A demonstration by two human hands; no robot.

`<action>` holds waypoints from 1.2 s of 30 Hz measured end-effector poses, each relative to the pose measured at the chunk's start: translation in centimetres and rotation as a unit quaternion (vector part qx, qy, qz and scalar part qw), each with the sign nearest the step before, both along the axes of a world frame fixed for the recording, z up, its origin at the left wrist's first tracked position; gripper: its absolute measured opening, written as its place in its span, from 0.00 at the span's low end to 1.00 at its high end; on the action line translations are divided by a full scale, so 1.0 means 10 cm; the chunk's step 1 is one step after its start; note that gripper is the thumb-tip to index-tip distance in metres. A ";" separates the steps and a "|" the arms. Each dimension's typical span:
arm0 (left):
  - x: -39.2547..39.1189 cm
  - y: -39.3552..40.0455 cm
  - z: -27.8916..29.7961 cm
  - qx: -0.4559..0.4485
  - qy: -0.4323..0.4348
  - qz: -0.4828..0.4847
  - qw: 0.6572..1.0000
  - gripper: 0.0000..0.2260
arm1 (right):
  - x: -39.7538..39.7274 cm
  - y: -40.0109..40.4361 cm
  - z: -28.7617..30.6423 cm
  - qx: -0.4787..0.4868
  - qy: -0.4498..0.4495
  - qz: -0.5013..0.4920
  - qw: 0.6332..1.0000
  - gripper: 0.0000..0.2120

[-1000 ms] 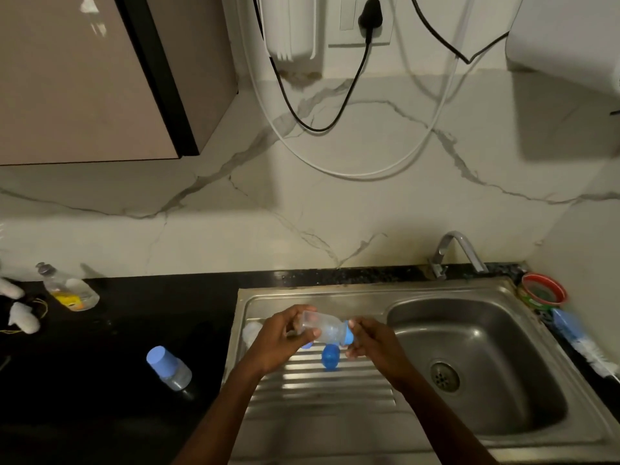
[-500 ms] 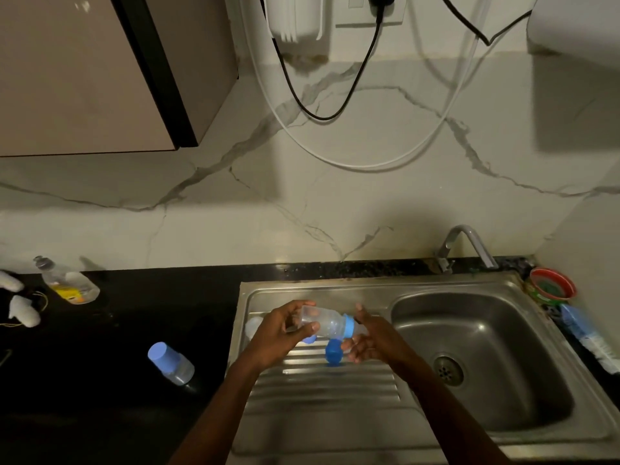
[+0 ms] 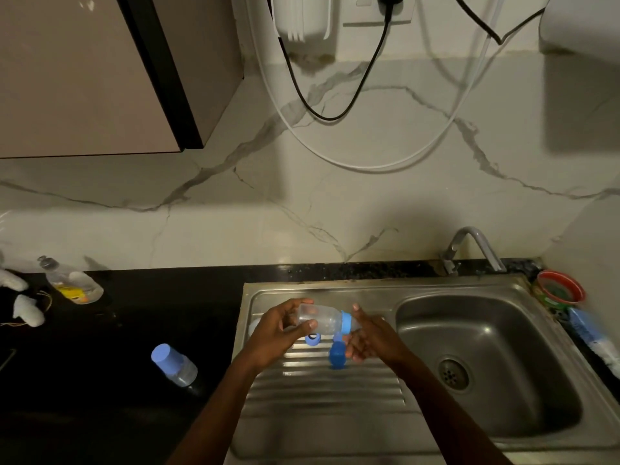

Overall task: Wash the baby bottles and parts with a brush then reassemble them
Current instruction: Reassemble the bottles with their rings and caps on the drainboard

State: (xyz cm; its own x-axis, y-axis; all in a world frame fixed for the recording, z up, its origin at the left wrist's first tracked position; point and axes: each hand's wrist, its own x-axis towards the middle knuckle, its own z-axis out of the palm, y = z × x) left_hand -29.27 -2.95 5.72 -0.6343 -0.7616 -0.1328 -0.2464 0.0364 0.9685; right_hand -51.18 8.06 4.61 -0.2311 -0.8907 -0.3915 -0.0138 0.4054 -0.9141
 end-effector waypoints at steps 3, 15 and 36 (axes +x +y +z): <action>0.03 -0.02 -0.04 0.005 -0.004 0.016 1.000 0.21 | 0.01 -0.02 -0.03 -0.069 -0.003 0.009 0.998 0.22; 0.14 -0.05 -0.08 -0.063 -0.011 0.025 0.998 0.24 | 0.01 -0.19 -0.24 0.099 -0.109 -0.036 0.988 0.38; 0.21 -0.10 -0.04 -0.199 -0.077 0.111 0.971 0.25 | 0.09 -0.05 -0.25 -0.053 0.381 -0.114 0.916 0.21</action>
State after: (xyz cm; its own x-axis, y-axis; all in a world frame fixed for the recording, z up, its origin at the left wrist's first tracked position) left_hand -27.19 -3.95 5.32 -0.4440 -0.8880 0.1196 -0.4314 0.3289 0.8401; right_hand -50.32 7.51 2.11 -0.5861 -0.8089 0.0469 -0.5900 0.3863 -0.7090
